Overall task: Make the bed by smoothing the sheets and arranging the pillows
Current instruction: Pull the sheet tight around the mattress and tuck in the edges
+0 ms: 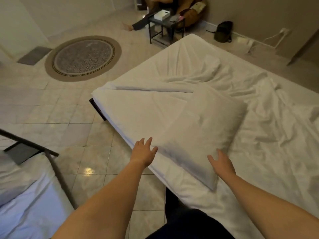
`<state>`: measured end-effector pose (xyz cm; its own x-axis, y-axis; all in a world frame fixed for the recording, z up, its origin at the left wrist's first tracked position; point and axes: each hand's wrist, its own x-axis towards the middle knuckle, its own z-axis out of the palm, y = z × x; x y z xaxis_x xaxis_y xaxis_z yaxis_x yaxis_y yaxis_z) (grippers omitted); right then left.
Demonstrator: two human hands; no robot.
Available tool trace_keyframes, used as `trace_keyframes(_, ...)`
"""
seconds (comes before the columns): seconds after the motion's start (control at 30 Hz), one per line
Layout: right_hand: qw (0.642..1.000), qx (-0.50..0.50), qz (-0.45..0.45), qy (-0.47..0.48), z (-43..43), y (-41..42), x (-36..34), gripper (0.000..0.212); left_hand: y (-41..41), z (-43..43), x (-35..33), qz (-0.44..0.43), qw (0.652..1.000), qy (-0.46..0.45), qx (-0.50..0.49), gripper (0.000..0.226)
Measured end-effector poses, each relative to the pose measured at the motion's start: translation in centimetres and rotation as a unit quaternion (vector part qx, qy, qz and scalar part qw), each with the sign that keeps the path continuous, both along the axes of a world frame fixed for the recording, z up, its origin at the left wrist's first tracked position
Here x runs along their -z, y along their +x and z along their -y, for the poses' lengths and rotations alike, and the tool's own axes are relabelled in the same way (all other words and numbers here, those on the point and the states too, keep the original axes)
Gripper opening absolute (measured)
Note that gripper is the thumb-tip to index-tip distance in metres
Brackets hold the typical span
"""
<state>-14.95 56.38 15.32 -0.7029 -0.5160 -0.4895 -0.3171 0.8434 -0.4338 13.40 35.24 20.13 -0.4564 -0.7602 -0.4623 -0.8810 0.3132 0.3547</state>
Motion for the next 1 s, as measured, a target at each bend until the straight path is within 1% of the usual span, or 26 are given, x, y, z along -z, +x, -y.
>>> trace_keyframes(0.17, 0.999, -0.037, 0.025, 0.007, 9.2, 1.3, 0.8, 0.076, 1.9, 7.1, 0.3, -0.01, 0.999, 0.014, -0.047, 0.067)
trace_keyframes(0.33, 0.996, -0.084, 0.025, 0.019, 18.4, 4.1, 0.0, 0.075, 5.7, 14.2, 0.1, -0.032, 0.993, 0.014, -0.112, 0.065)
trace_keyframes(0.5, 0.994, -0.107, 0.011, 0.015, 29.1, 8.0, -0.5, 0.073, 11.0, 23.7, 1.2, -0.029, 0.991, -0.002, -0.127, 0.067)
trace_keyframes(0.7, 0.997, -0.076, -0.001, -0.012, 41.5, 14.1, -0.6, 0.075, 17.7, 35.7, 0.6, -0.03, 0.995, -0.025, -0.092, 0.065)
trace_keyframes(0.8, 0.998, -0.048, 0.008, -0.03, 46.6, 17.8, -1.3, 0.076, 20.9, 41.1, -0.4, -0.029, 0.997, -0.036, -0.053, 0.065)
trace_keyframes(0.9, 0.998, -0.03, 0.018, -0.043, 51.2, 20.7, -1.5, 0.076, 22.9, 46.0, -1.0, -0.015, 0.999, -0.038, -0.026, 0.066)
trace_keyframes(1.0, 0.999, -0.02, 0.021, -0.038, 55.3, 22.7, -1.1, 0.075, 23.6, 50.8, -0.8, -0.022, 0.999, -0.03, -0.015, 0.069)
